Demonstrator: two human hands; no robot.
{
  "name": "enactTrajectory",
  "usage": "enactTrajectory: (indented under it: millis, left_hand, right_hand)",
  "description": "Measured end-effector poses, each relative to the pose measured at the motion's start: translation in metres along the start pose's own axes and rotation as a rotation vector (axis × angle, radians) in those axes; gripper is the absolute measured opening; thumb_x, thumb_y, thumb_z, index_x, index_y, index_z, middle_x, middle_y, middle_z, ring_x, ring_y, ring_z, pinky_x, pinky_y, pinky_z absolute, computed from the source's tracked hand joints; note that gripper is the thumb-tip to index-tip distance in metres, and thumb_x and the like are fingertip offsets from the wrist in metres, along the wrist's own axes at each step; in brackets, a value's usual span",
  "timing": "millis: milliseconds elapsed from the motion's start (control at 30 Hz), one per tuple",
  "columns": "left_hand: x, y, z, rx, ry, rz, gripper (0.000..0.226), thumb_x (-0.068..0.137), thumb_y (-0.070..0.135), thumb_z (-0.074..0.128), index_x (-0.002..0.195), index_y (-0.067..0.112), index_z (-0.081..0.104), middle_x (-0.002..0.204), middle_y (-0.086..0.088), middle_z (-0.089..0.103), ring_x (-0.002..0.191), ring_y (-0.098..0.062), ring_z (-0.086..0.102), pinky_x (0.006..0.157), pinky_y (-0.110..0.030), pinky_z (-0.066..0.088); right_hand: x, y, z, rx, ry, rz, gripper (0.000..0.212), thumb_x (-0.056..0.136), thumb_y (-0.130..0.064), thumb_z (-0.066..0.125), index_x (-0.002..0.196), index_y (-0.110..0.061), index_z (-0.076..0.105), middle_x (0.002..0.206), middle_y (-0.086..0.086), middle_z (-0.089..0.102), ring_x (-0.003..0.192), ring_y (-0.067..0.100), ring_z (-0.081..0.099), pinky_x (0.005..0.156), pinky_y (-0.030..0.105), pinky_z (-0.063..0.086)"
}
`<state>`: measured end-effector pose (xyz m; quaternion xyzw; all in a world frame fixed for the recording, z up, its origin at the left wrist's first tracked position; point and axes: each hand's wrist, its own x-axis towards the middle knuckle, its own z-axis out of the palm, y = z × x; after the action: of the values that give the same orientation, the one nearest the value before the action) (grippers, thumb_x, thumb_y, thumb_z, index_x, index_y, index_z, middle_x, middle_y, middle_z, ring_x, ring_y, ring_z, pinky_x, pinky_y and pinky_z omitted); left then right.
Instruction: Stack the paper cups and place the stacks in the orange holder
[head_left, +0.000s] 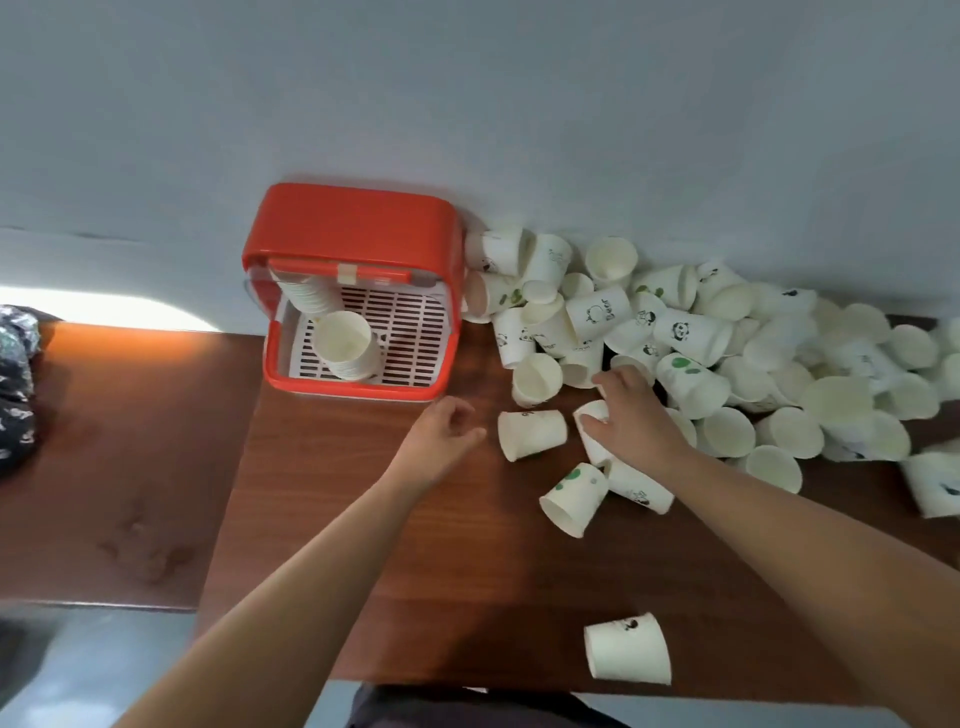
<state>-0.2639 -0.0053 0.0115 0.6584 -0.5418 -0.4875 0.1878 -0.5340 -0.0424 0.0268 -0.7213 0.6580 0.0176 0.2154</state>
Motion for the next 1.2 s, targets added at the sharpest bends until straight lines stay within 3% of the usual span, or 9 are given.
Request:
enactTrajectory:
  millis: [133, 233, 400, 600, 733, 967, 1100, 1200]
  left_hand:
    - [0.034, 0.013, 0.056, 0.270, -0.089, 0.025, 0.072, 0.078, 0.026, 0.080, 0.140, 0.014, 0.047, 0.139, -0.007, 0.043, 0.129, -0.025, 0.044, 0.109, -0.038, 0.038]
    - [0.045, 0.007, 0.080, 0.401, -0.097, -0.012, 0.086, 0.074, 0.026, 0.082, 0.147, 0.014, 0.040, 0.146, -0.011, 0.039, 0.134, -0.032, 0.040, 0.111, -0.049, 0.037]
    - [0.047, -0.002, 0.092, 0.426, -0.023, 0.003, 0.075, 0.076, 0.019, 0.075, 0.144, 0.015, 0.044, 0.140, -0.009, 0.046, 0.129, -0.032, 0.046, 0.107, -0.051, 0.041]
    - [0.036, -0.003, 0.090, 0.342, 0.022, -0.012, 0.078, 0.075, 0.027, 0.078, 0.145, 0.019, 0.045, 0.137, -0.006, 0.049, 0.130, -0.027, 0.045, 0.108, -0.045, 0.041]
    - [0.026, 0.002, 0.082, 0.304, 0.068, -0.020, 0.075, 0.077, 0.033, 0.079, 0.143, 0.021, 0.044, 0.136, -0.002, 0.046, 0.128, -0.022, 0.045, 0.106, -0.041, 0.042]
    - [0.007, 0.016, 0.054, 0.239, 0.099, -0.001, 0.069, 0.082, 0.044, 0.075, 0.142, 0.028, 0.042, 0.136, 0.002, 0.041, 0.122, -0.018, 0.048, 0.097, -0.030, 0.041]
    - [-0.006, 0.019, 0.027, 0.198, 0.142, 0.002, 0.069, 0.085, 0.045, 0.072, 0.144, 0.031, 0.040, 0.137, 0.003, 0.038, 0.121, -0.020, 0.048, 0.103, -0.035, 0.045]
    - [-0.012, 0.021, 0.001, 0.160, 0.204, -0.011, 0.072, 0.083, 0.048, 0.072, 0.145, 0.030, 0.039, 0.134, 0.001, 0.040, 0.120, -0.024, 0.051, 0.102, -0.045, 0.049]
  right_hand:
    - [-0.001, 0.025, 0.004, -0.103, -0.089, -0.072, 0.062, 0.088, -0.039, 0.066, 0.138, -0.008, 0.044, 0.133, 0.014, 0.045, 0.121, 0.031, 0.047, 0.099, 0.039, 0.043]
    - [-0.004, 0.035, 0.014, -0.197, -0.073, -0.089, 0.057, 0.091, -0.048, 0.058, 0.130, -0.008, 0.047, 0.122, 0.012, 0.052, 0.110, 0.029, 0.052, 0.089, 0.038, 0.046]
    - [-0.006, 0.042, 0.033, -0.380, -0.039, -0.101, 0.051, 0.093, -0.050, 0.052, 0.122, -0.008, 0.051, 0.113, 0.012, 0.063, 0.106, 0.030, 0.058, 0.089, 0.040, 0.043]
    - [-0.002, 0.044, 0.036, -0.400, -0.080, -0.091, 0.042, 0.084, -0.045, 0.059, 0.110, -0.012, 0.056, 0.104, 0.007, 0.067, 0.103, 0.028, 0.056, 0.091, 0.040, 0.038]
    - [0.003, 0.043, 0.020, -0.326, -0.080, -0.104, 0.049, 0.082, -0.048, 0.057, 0.116, -0.012, 0.052, 0.110, 0.007, 0.061, 0.108, 0.029, 0.051, 0.094, 0.041, 0.037]
    - [0.018, 0.027, -0.034, -0.118, -0.044, -0.128, 0.056, 0.082, -0.046, 0.060, 0.120, -0.009, 0.044, 0.114, 0.011, 0.049, 0.100, 0.031, 0.054, 0.077, 0.035, 0.043]
    - [0.023, -0.003, -0.055, 0.016, -0.038, -0.171, 0.062, 0.082, -0.046, 0.060, 0.129, -0.011, 0.039, 0.118, 0.009, 0.042, 0.095, 0.030, 0.056, 0.080, 0.043, 0.052]
    - [0.028, -0.032, -0.068, 0.098, -0.021, -0.229, 0.061, 0.083, -0.041, 0.064, 0.130, -0.011, 0.040, 0.121, 0.008, 0.041, 0.099, 0.030, 0.055, 0.082, 0.040, 0.049]
